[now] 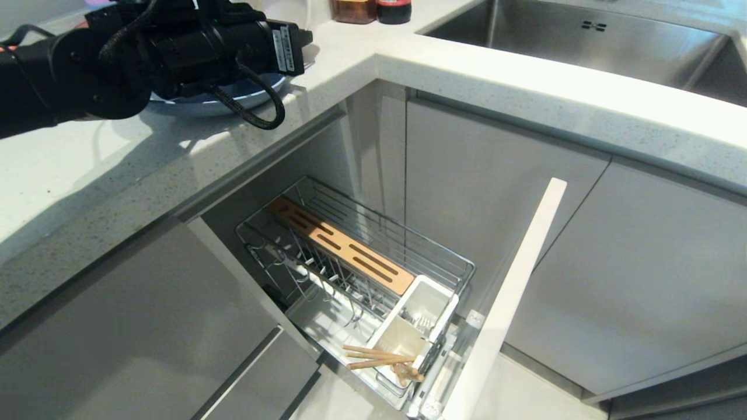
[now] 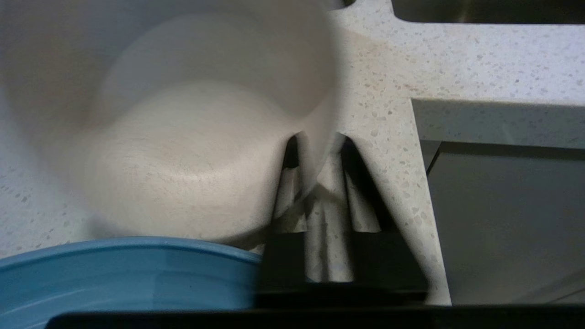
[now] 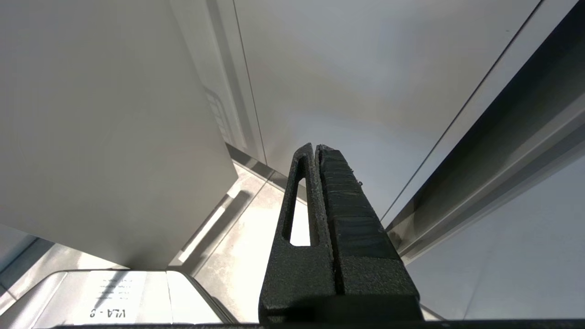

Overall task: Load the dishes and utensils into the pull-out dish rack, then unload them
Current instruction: Pick up the bowl and place it in the cupboard

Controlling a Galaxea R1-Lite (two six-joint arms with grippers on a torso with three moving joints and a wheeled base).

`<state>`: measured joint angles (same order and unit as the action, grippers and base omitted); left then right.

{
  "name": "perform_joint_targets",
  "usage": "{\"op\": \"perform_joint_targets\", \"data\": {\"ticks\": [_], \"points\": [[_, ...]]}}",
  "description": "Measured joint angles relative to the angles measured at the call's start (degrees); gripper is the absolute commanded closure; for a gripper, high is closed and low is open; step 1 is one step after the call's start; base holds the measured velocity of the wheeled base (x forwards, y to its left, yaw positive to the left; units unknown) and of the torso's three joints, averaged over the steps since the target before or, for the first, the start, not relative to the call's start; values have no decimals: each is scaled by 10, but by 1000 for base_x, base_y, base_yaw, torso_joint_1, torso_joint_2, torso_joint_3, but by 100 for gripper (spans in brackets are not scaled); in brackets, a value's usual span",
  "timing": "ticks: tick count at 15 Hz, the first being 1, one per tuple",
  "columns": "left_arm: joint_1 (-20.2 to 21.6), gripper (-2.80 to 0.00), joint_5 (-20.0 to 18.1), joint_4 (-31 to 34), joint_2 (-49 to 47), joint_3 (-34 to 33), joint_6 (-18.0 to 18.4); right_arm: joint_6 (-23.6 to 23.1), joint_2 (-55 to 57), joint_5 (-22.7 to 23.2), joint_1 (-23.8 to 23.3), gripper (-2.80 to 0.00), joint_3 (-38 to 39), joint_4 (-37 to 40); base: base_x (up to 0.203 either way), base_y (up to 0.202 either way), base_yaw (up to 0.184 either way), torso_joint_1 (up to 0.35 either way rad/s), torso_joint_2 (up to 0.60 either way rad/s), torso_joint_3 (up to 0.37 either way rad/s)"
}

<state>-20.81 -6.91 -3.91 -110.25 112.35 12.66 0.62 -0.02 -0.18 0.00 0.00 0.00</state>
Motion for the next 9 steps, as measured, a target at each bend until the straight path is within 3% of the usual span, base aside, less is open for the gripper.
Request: {"op": "perform_joint_targets", "data": {"ticks": [9], "points": [[0, 0, -1, 1, 1, 0, -9, 0, 0, 0, 0, 0, 0, 0, 0, 0, 0, 0, 0, 0]]}}
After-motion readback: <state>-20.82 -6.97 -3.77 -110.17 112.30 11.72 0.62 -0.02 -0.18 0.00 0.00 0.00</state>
